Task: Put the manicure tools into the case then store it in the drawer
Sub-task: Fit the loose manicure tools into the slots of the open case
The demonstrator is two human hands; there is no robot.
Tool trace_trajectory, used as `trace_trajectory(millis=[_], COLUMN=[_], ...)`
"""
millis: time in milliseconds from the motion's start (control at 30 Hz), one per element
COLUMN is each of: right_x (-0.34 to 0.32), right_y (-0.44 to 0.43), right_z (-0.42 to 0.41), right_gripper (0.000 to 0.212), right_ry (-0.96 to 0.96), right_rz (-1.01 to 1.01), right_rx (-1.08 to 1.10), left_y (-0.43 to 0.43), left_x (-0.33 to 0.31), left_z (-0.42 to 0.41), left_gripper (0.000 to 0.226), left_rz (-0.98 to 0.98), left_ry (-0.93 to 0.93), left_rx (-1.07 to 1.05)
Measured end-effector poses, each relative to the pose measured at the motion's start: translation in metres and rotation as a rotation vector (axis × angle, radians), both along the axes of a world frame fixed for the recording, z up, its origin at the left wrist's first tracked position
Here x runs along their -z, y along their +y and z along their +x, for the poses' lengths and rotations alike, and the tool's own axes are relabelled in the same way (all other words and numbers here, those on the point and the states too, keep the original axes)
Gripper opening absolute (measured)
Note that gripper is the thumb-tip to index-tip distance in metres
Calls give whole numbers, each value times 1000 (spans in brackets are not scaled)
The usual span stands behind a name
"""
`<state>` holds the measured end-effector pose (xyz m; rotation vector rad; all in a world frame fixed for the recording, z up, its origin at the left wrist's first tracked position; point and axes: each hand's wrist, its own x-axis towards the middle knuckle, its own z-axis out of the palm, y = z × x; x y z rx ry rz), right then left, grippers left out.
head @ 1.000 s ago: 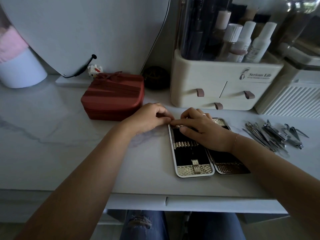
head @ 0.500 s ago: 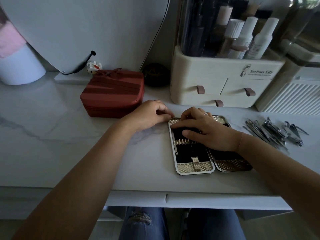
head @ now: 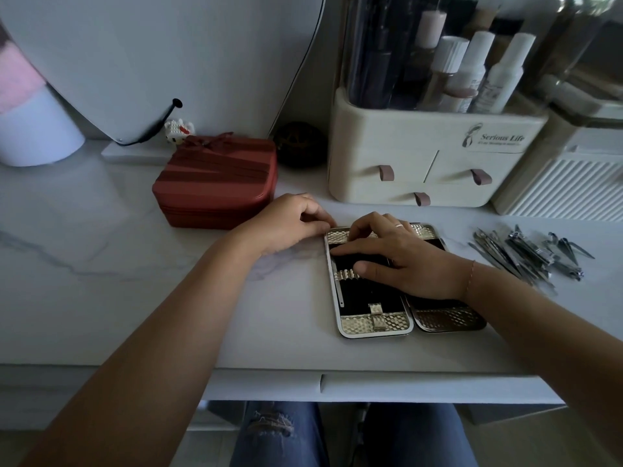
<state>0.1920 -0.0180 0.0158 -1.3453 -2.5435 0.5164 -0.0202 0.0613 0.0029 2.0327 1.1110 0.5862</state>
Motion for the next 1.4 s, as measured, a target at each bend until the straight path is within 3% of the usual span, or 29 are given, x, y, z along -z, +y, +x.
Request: trace_trajectory(millis=[133, 267, 367, 467, 633, 800, 1400], right_x=[-3, -12, -11, -4, 1, 0, -16], right_y=[-6, -19, -32, -41, -45, -39, -42], right_z=[8, 61, 113, 140, 138, 125, 124], right_gripper=[44, 24, 13, 19, 23, 12, 8], right_ry=[158, 292, 238, 121, 51, 18, 424], right_rz=[2, 219, 312, 290, 295, 274, 114], right_rx=[81, 407, 699, 853, 930, 992, 1012], left_y=[1, 2, 2, 2, 1, 0, 0], left_x=[1, 1, 1, 2, 3, 2, 2], left_z=[1, 1, 1, 1, 0, 1, 1], left_gripper=[9, 5, 9, 9, 10, 9, 9], left_rz=[15, 21, 6, 1, -3, 10, 0], left_ry=[7, -8, -30, -38, -53, -38, -34], left_rx=[1, 3, 3, 0, -8, -18, -17])
